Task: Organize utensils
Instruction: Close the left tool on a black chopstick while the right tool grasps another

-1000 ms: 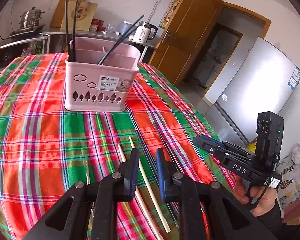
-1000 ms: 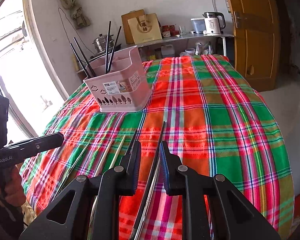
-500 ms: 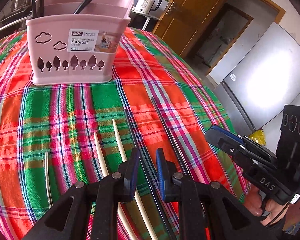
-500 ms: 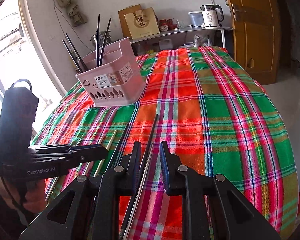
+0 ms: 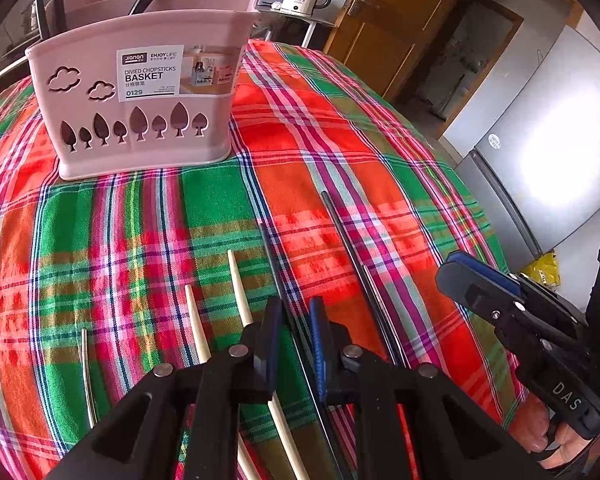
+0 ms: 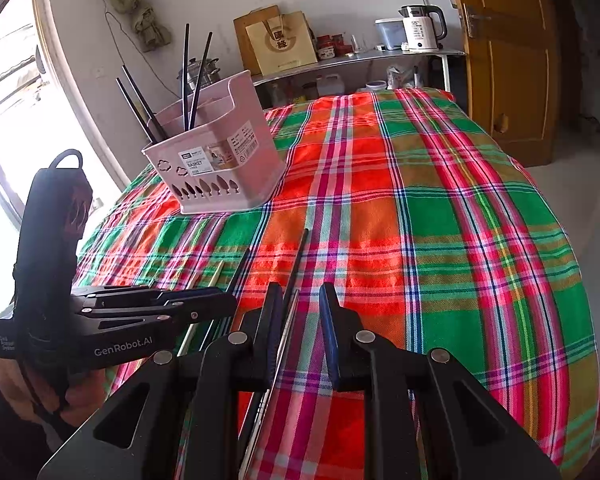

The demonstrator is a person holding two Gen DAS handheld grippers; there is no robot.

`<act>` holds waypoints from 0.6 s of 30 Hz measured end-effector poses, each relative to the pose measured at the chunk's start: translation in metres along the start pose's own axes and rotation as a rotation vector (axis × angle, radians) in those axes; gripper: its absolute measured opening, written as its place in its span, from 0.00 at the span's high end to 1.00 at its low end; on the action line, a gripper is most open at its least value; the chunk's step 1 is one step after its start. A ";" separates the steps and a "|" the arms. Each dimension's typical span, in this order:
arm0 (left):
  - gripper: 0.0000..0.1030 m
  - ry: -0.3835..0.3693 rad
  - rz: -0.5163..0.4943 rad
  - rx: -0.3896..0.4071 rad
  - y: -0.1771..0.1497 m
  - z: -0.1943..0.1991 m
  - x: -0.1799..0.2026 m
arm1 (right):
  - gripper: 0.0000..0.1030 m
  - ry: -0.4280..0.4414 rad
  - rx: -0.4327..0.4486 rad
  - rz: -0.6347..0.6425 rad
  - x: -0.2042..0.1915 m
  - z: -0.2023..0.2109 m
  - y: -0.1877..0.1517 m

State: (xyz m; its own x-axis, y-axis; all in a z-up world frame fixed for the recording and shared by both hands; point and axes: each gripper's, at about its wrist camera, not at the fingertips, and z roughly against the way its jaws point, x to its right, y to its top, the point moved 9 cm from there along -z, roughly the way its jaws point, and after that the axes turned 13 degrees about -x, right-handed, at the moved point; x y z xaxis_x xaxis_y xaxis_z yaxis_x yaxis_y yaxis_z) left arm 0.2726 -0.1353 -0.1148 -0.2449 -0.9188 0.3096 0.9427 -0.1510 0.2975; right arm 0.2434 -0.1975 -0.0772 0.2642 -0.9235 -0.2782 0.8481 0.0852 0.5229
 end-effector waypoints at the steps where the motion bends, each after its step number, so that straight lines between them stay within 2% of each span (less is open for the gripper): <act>1: 0.94 0.002 0.005 0.002 0.001 -0.001 -0.001 | 0.81 0.000 -0.002 0.001 0.000 -0.001 0.001; 9: 0.95 -0.056 0.053 0.019 0.008 -0.003 -0.008 | 0.81 -0.006 -0.061 0.038 -0.006 -0.022 0.008; 18: 0.95 -0.078 0.094 0.031 0.008 0.002 -0.022 | 0.81 -0.046 -0.155 0.085 -0.012 -0.060 0.018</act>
State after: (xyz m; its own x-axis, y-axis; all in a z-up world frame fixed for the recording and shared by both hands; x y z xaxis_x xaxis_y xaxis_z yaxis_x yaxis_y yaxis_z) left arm 0.2845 -0.1156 -0.1173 -0.1741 -0.8968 0.4068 0.9552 -0.0534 0.2912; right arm 0.2828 -0.1623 -0.1130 0.3196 -0.9263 -0.1996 0.8853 0.2168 0.4114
